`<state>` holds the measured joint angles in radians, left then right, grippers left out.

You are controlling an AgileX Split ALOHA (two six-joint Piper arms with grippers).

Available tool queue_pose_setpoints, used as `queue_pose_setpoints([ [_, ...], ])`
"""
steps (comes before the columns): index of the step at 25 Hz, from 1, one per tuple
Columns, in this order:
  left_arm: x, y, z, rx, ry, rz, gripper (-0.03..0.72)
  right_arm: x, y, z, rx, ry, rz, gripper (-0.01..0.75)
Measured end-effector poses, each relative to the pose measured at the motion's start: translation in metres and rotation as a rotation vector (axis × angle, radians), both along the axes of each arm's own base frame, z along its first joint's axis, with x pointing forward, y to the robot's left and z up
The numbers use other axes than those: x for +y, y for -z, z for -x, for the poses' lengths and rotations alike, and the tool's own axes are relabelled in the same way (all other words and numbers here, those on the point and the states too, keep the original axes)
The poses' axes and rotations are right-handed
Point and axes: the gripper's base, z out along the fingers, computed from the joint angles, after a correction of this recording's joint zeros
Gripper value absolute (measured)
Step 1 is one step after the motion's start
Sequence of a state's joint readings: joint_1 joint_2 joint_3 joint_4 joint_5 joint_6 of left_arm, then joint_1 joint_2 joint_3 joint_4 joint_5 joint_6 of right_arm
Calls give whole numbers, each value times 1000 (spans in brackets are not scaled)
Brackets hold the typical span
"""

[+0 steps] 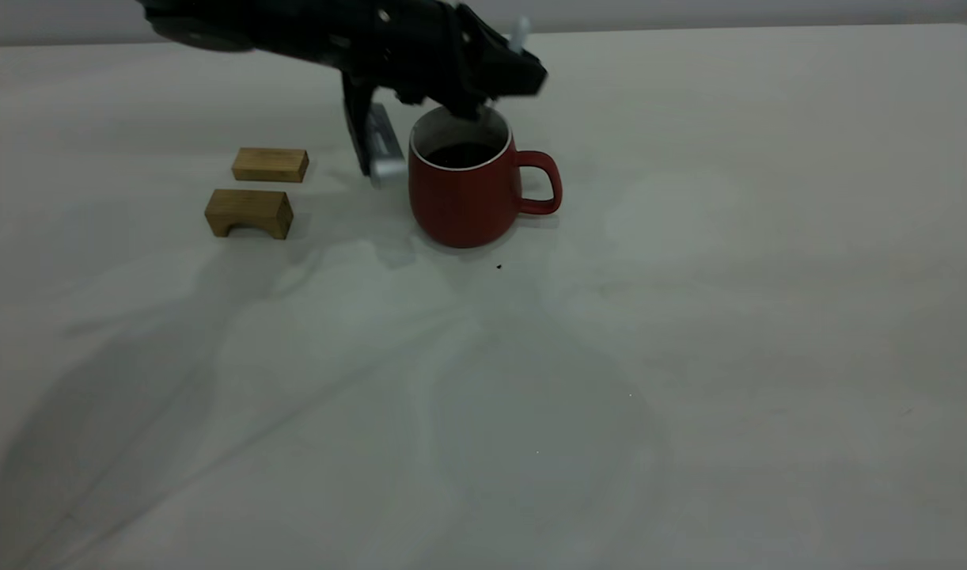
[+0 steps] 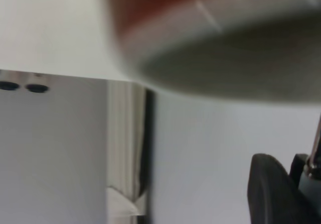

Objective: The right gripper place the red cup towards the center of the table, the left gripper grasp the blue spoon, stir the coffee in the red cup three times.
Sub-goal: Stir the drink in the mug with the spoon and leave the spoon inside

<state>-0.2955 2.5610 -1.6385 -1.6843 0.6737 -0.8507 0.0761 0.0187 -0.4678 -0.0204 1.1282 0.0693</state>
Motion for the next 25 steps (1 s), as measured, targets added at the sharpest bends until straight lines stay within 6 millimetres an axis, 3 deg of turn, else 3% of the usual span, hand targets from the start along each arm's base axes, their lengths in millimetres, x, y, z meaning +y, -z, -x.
queue_pose_setpoints([
  [3,-5,1,7,27,69,21,106,0,0,0,0,0,0,572],
  [6,3,2,11,100,102,19,106,0,0,0,0,0,0,572],
  [10,23,3,6,156,70,-24,106,0,0,0,0,0,0,572],
  [14,28,-2,-3,90,8,-31,106,0,0,0,0,0,0,572],
  [19,15,-5,-7,-1,-27,-10,106,0,0,0,0,0,0,572],
  [25,-11,-6,5,-18,36,-9,106,0,0,0,0,0,0,572],
])
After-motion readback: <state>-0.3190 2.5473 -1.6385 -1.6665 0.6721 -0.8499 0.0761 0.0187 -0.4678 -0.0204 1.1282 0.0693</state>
